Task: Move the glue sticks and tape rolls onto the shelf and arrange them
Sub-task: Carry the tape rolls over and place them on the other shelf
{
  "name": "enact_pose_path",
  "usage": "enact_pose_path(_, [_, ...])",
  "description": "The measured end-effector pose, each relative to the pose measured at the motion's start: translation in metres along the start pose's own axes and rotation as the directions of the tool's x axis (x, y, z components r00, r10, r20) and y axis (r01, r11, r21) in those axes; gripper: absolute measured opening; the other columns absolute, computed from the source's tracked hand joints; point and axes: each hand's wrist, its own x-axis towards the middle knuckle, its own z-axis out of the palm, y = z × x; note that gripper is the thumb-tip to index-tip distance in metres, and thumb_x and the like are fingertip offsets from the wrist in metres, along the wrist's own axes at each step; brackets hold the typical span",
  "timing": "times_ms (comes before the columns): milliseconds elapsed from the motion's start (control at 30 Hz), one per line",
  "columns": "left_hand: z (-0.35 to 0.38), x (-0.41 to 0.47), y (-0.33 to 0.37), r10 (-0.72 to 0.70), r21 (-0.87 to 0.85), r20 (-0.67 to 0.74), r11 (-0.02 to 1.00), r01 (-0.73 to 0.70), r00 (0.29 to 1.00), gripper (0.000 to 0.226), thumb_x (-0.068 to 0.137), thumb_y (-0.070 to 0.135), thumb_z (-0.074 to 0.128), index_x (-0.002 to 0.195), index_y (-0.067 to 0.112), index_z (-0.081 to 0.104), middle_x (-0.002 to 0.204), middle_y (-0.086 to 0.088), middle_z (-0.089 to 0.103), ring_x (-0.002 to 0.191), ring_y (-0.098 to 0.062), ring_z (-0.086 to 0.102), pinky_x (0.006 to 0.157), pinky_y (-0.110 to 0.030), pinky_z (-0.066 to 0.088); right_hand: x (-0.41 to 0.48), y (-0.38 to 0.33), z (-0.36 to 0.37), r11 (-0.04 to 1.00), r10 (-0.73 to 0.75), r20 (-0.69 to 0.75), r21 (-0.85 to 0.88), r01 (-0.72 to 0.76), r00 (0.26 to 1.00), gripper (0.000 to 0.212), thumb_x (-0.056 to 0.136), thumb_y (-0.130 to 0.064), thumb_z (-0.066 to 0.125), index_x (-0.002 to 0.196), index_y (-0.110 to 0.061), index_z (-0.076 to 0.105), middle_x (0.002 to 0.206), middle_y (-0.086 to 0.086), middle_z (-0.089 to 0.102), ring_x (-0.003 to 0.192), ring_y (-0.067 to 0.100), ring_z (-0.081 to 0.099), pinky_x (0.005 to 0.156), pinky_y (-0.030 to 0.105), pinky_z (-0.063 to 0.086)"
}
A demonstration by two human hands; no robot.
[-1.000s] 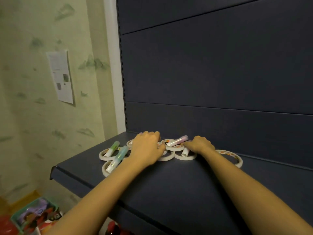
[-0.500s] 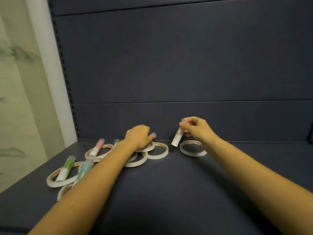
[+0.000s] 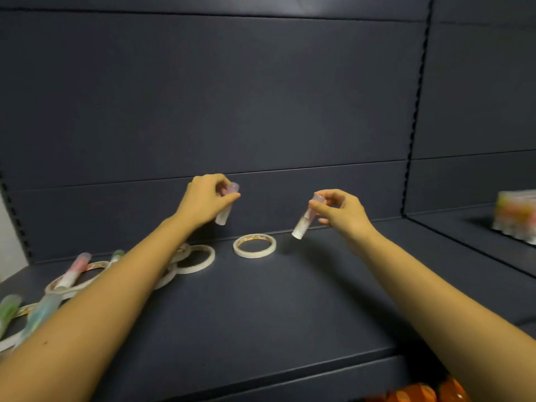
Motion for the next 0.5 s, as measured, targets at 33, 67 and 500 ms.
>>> enact_pose_path(33, [0.005,0.001,0.018,0.021,-0.078,0.011,0.997,-0.021,1.000,0.018,0.081,0.023,0.071,0.090,0.008,0.067,0.087,-0.008,0.068,0.080,-0.021,0.061,0.076,-0.031,0.048,-0.002,0.001,-0.013,1.000,-0.007,-0.018,0.003,0.007,1.000,0.014,0.085,-0.012,0.067,0.097,-0.016,0.064,0.093,0.003,0.059,0.088,0.018,0.060,0.080,0.031,0.053])
enact_pose_path(67, [0.011,0.000,0.037,0.036,-0.144,0.025,0.989,-0.032,0.999,0.017,0.080,0.021,0.072,0.089,0.007,0.068,0.086,-0.008,0.069,0.076,-0.018,0.060,0.074,-0.028,0.048,-0.004,0.003,-0.028,1.000,-0.017,-0.035,0.001,0.017,0.999,0.012,0.085,-0.011,0.067,0.095,-0.017,0.064,0.091,0.001,0.060,0.088,0.018,0.061,0.080,0.030,0.054])
enact_pose_path(500, [0.154,-0.040,0.296,0.251,-0.584,0.169,0.804,-0.109,0.953,0.009,0.078,0.012,0.073,0.084,0.008,0.067,0.081,0.006,0.070,0.072,-0.006,0.065,0.061,-0.004,0.046,-0.075,0.023,-0.310,0.980,-0.080,-0.347,-0.201,0.010,0.934,0.014,0.082,-0.008,0.070,0.092,-0.015,0.063,0.083,0.000,0.063,0.077,0.019,0.062,0.084,0.042,0.054])
